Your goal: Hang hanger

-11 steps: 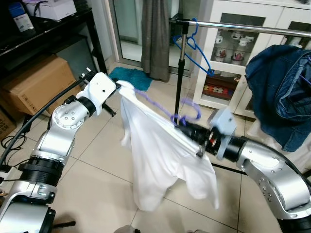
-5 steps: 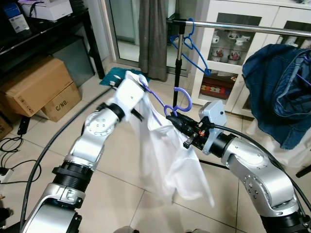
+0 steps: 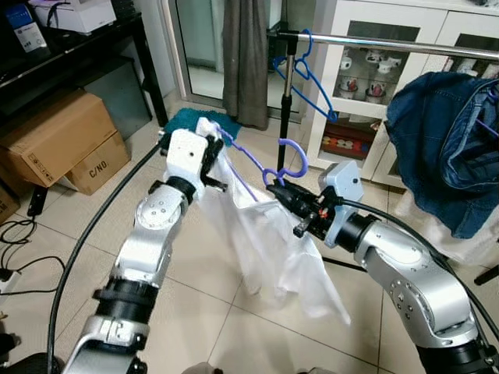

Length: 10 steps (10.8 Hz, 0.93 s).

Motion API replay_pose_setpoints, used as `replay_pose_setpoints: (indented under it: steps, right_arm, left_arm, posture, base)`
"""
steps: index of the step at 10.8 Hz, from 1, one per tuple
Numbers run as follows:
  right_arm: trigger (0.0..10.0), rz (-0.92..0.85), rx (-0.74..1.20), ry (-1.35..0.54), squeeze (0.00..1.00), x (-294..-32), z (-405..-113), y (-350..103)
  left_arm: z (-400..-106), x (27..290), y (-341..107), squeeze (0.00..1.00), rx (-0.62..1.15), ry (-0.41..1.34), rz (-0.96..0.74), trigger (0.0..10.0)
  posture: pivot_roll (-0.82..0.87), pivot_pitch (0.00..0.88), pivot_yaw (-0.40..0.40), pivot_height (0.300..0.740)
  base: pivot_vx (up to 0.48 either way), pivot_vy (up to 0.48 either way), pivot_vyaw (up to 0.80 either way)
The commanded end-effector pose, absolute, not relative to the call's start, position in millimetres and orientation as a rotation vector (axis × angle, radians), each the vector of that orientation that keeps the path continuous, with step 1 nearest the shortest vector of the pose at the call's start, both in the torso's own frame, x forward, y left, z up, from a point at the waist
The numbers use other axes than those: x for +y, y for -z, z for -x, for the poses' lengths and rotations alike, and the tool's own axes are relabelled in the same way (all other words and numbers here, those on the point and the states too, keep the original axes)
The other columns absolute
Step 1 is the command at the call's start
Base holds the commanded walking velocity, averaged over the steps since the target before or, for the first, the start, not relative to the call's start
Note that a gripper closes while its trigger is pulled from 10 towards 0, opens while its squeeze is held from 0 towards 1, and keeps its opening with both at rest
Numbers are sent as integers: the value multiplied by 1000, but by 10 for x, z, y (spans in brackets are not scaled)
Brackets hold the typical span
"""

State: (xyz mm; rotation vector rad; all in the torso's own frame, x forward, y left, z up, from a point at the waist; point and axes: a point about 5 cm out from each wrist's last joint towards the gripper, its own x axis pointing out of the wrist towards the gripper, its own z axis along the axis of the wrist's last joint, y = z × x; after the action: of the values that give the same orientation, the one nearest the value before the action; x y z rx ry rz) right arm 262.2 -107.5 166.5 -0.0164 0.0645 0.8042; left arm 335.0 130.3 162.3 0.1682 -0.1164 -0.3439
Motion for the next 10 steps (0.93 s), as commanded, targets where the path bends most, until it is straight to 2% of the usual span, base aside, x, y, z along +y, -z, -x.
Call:
replay_pose_setpoints:
  steps: [1,2,3,4,5,8,10]
  right_arm:
    - [0,13,24,-807,0,-1078,-2640,-1766]
    - [0,13,22,-808,0,-1080,-2645,-1773]
    - [0,11,18,-808,0,-1082,-2648,-1780]
    - [0,11,16,-807,0,-1085,-2647,-1782]
    - [0,9,14,-806,0,-1089,-2646,-1785]
    - [0,7,12,-801,0,-1097,-2647,-1788]
    - [0,9,21,-789,0,-1122,-2648,-1772]
  left_arm:
    - [-3354,1319,-1636,580,-111,331,-159,10000]
    - [-3360,1316,-1623,0,-99,338,-139,10000]
    - [-3381,1321,-1614,0,-89,350,-119,4471]
    - [-3399,1326,-1615,0,-83,353,-118,2510]
    - [-3413,1332,-1604,0,-68,356,-114,0]
    - [-3435,1354,-1575,0,-48,358,-83,0]
    - [-3419,1451,-1745,0,-149,315,1,0]
  posture:
    - [-104,0,41,740]
    - [-105,0,41,740]
    - [-107,0,44,740]
    - [-107,0,45,740]
    - [-108,0,47,740]
    - [-111,0,51,740]
    - [-114,0,52,740]
  base:
    - [0,0,0]
    - [0,0,0]
    - [0,0,0]
    - [0,0,0]
    - [0,0,0]
    - [0,0,0]
    - [0,0,0]
